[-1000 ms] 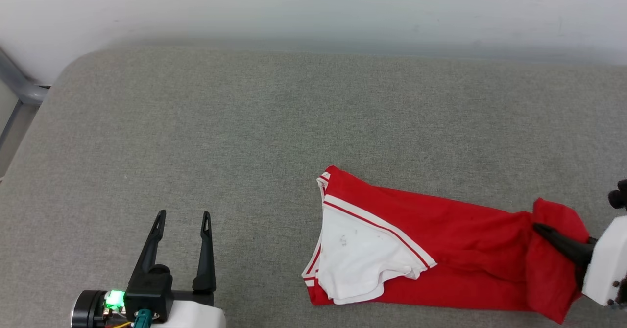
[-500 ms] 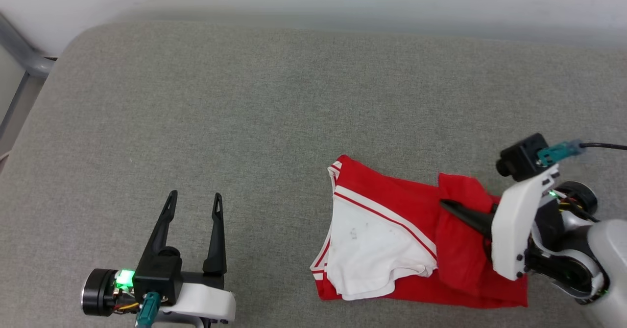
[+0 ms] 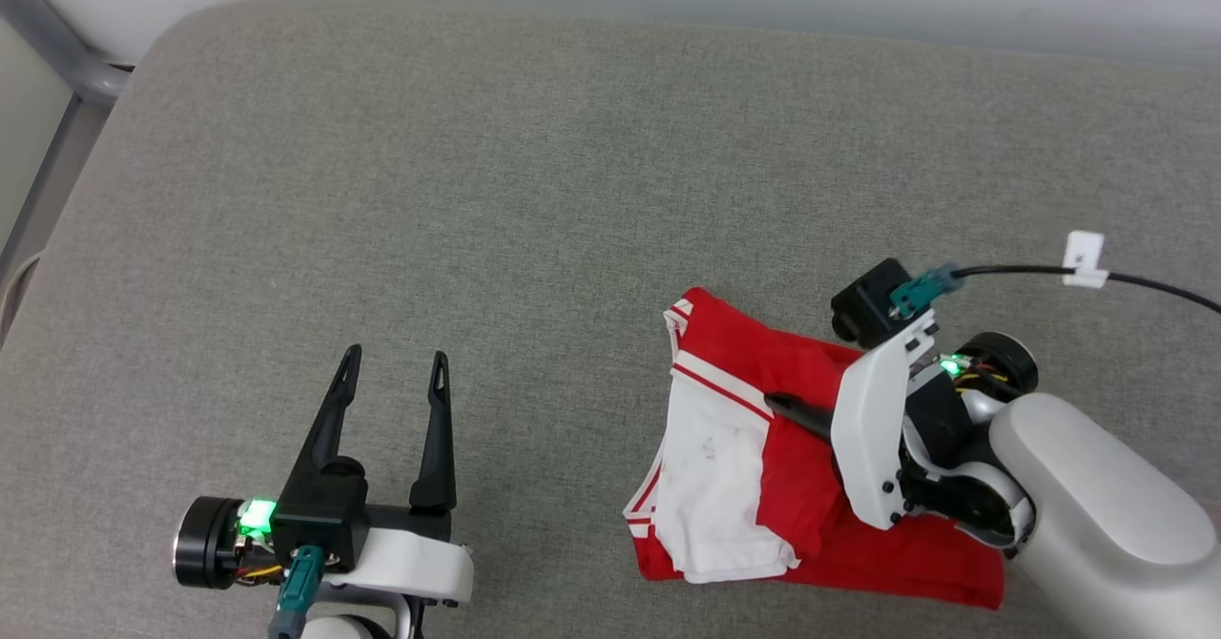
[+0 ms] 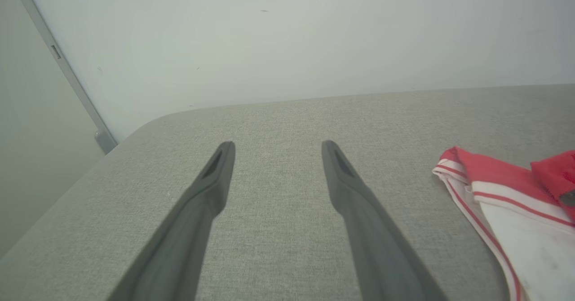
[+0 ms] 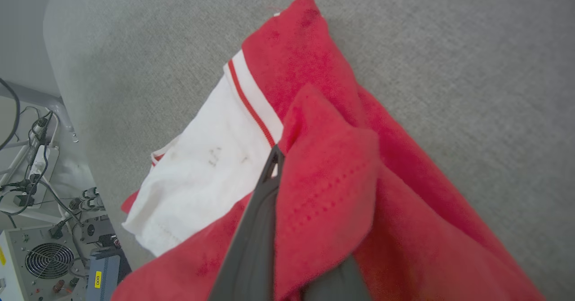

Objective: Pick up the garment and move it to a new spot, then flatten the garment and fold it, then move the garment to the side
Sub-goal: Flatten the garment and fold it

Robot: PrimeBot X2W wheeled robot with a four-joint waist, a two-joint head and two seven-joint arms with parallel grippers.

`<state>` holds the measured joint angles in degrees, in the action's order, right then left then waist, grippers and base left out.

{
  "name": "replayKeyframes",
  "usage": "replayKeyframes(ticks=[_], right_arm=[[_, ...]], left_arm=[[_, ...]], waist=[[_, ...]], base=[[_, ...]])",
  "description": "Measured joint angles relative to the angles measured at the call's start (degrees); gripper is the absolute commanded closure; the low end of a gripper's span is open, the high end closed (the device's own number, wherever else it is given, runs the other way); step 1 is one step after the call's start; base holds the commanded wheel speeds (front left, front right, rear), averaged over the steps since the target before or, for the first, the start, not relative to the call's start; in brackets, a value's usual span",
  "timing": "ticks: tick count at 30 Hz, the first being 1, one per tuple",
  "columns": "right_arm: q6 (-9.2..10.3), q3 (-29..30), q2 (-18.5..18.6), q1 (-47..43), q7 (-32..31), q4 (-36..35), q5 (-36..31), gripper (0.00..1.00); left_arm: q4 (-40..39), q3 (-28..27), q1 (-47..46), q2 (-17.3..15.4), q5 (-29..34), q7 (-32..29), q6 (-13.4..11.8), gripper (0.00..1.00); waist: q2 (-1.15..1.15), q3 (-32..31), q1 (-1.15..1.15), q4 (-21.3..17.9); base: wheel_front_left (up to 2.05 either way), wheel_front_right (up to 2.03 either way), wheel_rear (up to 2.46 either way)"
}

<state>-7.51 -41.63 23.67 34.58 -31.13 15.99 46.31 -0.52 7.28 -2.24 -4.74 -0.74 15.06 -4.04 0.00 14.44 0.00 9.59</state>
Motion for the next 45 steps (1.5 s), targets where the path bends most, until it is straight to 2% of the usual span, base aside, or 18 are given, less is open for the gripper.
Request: replayKeyframes(ticks=[6,7,8,13,17,21,26,29,35,41,45], right_arm=[[-0.01,-3.97,0.05,0.77,3.60,4.58,-0.74,1.00],[-0.01,-4.26,0.03,0.78,4.55,4.91,-0.33,0.68],[-0.01,-4.60,0.08,0.78,5.67,5.03,-0.24,0.00],[0.00,-4.95,1.78,0.64,13.67,2.81,-0.60,0.00],[0.00,-2.66,3.82,-0.78,20.08,-0.65,-1.25,0.00],[-0.01,2.43,5.59,-3.34,26.14,-3.13,-3.96,0.00],[-0.01,12.94,5.65,-7.19,36.32,-3.50,-14.07,0.00],[0.00,20.56,3.09,-10.69,41.45,-3.14,-19.94,0.00],[0.00,32.70,-3.83,-18.58,45.31,-4.86,-28.30,0.00],[0.00,40.47,-10.73,-26.12,46.10,-9.84,-34.64,0.00],[-0.01,42.33,-14.72,-31.19,46.21,-14.00,-36.80,0.00]], left_arm=[[0.13,-0.18,-0.36,0.14,0.01,0.00,-0.15,0.00],[0.13,-0.34,-0.36,0.14,0.01,0.00,-0.26,0.00],[0.14,-0.43,-0.36,0.12,0.01,0.00,-0.33,0.00],[0.41,-0.77,-0.16,-0.20,0.19,0.00,-0.32,0.00],[0.30,-1.13,0.85,-0.67,0.25,0.01,-0.34,0.00],[0.02,-1.42,1.76,-1.01,0.41,0.01,-0.48,0.00],[-0.34,-1.55,2.38,-1.41,0.42,0.01,-0.48,0.00],[-0.37,-1.81,2.93,-1.60,0.42,0.01,-0.51,0.00],[-0.42,-2.01,3.65,-1.85,0.42,0.01,-0.54,0.00],[-1.35,-2.13,5.14,-2.10,0.42,0.01,-0.58,0.00],[-1.63,-2.11,5.88,-2.19,0.41,0.00,-0.58,0.00]], waist=[[0.00,0.36,0.00,0.05],[0.00,0.30,0.00,-0.13],[0.00,0.17,0.00,-0.33],[0.00,-1.29,0.00,-1.48],[0.00,-2.86,0.00,-2.77],[0.00,-4.25,0.00,-4.56],[0.00,-5.59,0.00,-6.71],[0.00,-6.43,0.00,-7.73],[0.00,-8.11,0.00,-9.38],[0.00,-9.60,-0.01,-10.42],[0.00,-10.16,-0.01,-10.54]], base=[[0.00,0.00,0.00],[0.00,0.00,0.00],[0.00,0.00,0.00],[0.00,0.00,0.00],[0.00,0.00,0.00],[0.00,0.00,0.00],[0.00,0.00,0.00],[0.00,0.00,0.00],[0.00,0.00,0.00],[0.00,0.00,0.00],[0.00,0.00,0.00]])
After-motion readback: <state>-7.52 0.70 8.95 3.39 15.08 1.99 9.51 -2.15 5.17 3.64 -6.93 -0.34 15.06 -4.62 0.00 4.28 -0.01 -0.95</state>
